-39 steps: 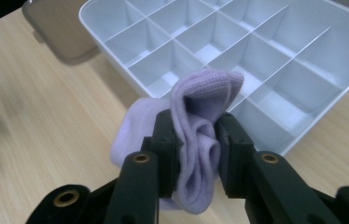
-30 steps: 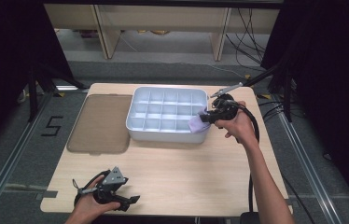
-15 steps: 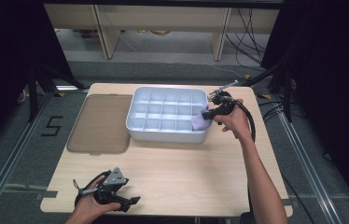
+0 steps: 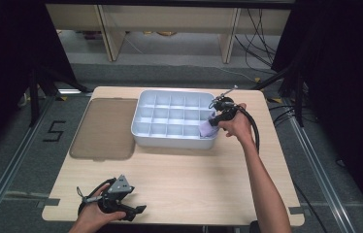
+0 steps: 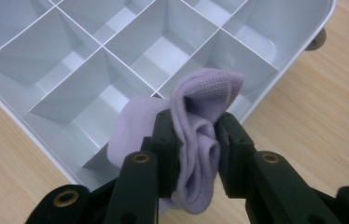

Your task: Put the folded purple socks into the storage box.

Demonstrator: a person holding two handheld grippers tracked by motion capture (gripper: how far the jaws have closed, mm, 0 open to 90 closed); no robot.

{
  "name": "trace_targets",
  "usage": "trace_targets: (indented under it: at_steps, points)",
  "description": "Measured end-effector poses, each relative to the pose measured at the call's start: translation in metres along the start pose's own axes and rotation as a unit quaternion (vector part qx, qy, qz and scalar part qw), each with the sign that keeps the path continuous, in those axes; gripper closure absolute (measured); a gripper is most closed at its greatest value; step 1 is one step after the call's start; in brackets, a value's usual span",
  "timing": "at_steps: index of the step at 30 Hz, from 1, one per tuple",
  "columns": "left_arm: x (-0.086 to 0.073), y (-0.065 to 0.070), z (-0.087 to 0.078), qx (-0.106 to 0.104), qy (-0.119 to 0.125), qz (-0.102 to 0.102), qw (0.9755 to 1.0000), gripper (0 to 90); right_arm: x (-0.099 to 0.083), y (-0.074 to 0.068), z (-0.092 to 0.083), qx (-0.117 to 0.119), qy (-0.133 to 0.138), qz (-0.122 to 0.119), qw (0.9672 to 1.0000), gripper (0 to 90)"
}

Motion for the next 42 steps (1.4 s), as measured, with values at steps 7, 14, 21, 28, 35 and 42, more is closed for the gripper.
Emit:
trace_targets:
  at_steps: [7, 14, 21, 28, 35, 42]
  points:
    - [0.000, 0.002, 0.001, -0.002, -0.002, -0.005, 1.0000, 20.1, 0.000, -0.003, 0.004, -0.014, -0.010, -0.023, 0.9996, 71.8]
    - [-0.001, 0.001, 0.000, -0.001, -0.002, -0.008, 1.0000, 20.1, -0.001, -0.005, 0.009, -0.021, -0.022, -0.031, 0.9990, 71.7]
    - [0.000, 0.002, 0.000, -0.005, -0.003, 0.003, 1.0000, 20.2, -0.001, -0.006, 0.015, -0.028, -0.031, -0.047, 0.9980, 71.7]
    - [-0.001, 0.001, 0.001, -0.001, -0.002, -0.009, 1.0000, 20.3, -0.006, -0.007, 0.030, -0.017, -0.043, -0.049, 0.9977, 71.7]
    - [-0.001, 0.003, 0.001, -0.006, -0.005, 0.000, 1.0000, 20.3, 0.001, -0.006, 0.021, 0.001, 0.000, -0.014, 0.9999, 55.6]
    - [-0.001, 0.003, 0.000, -0.006, -0.006, 0.005, 1.0000, 20.5, 0.005, -0.004, 0.001, 0.017, 0.024, -0.002, 0.9996, 72.1]
Point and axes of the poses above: each handheld gripper's, and its own axes: z roughly forward along the jaws, x roughly out of its top, y roughly to its right, the point moved 9 cm from there along z, roughly forward along the jaws, and after that the axes turned 8 degrees about -y, right-handed, at the moved point
